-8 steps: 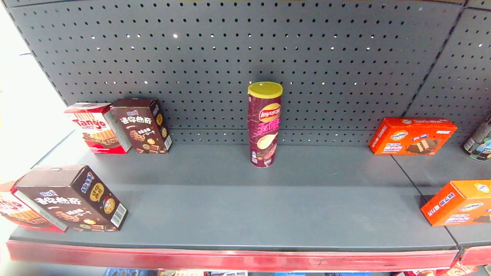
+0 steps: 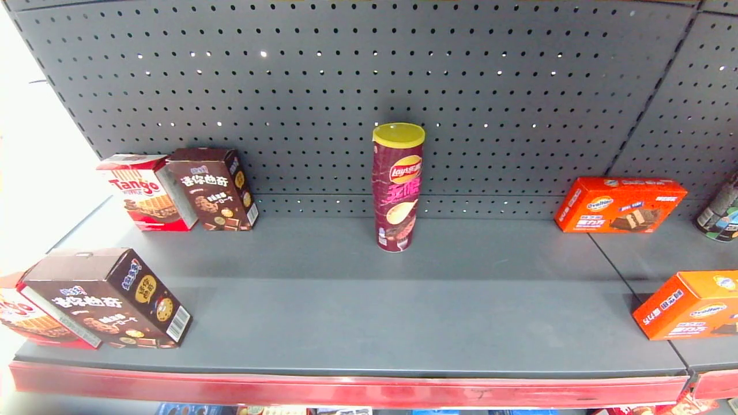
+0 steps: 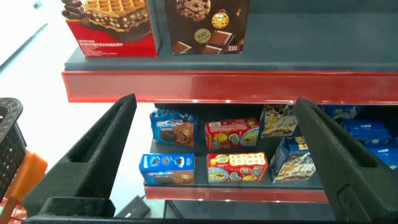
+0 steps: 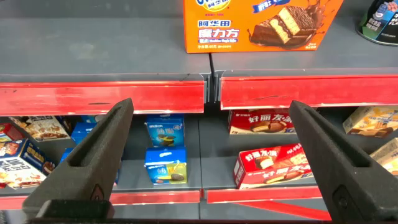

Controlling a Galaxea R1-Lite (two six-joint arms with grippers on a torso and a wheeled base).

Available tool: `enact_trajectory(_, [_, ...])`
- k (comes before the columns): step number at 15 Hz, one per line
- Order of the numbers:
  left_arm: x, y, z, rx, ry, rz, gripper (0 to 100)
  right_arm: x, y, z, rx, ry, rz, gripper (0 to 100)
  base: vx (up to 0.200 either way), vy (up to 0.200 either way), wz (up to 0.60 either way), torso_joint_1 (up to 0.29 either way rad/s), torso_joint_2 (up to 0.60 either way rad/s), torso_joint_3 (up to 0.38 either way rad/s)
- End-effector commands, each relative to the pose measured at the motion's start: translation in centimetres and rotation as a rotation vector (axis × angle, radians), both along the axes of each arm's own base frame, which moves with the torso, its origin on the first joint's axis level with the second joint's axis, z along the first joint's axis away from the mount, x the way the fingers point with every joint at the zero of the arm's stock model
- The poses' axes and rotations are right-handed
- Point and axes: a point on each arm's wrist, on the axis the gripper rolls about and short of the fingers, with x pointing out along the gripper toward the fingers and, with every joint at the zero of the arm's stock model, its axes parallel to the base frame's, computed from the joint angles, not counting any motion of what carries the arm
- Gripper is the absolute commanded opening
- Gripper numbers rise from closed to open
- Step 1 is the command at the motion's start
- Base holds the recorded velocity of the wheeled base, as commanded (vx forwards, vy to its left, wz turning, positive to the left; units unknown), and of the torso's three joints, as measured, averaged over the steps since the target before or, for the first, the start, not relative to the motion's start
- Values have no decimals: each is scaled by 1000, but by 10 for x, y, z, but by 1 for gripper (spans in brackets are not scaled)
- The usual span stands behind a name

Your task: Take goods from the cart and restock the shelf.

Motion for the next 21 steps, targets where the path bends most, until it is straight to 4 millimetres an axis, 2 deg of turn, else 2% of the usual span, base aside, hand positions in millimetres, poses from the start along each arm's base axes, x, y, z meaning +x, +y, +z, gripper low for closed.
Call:
enact_trajectory(1, [0,0,0,0,-1,1,100,0,0,0,-2,4,0,100,0,0,0,0,0,0])
enact_trajectory(2, [0,0,0,-1,0,-1,100,0,0,0,-2,2,0,100,0,0,0,0,0,0])
enact_trajectory(14, [0,0,0,0,0,-4,100,0,0,0,1,0,-2,100,0,0,600,3,2,3])
enact_trajectory(21, [0,0,0,0,2,-4,100,0,0,0,1,0,0,100,0,0,0,0,0,0])
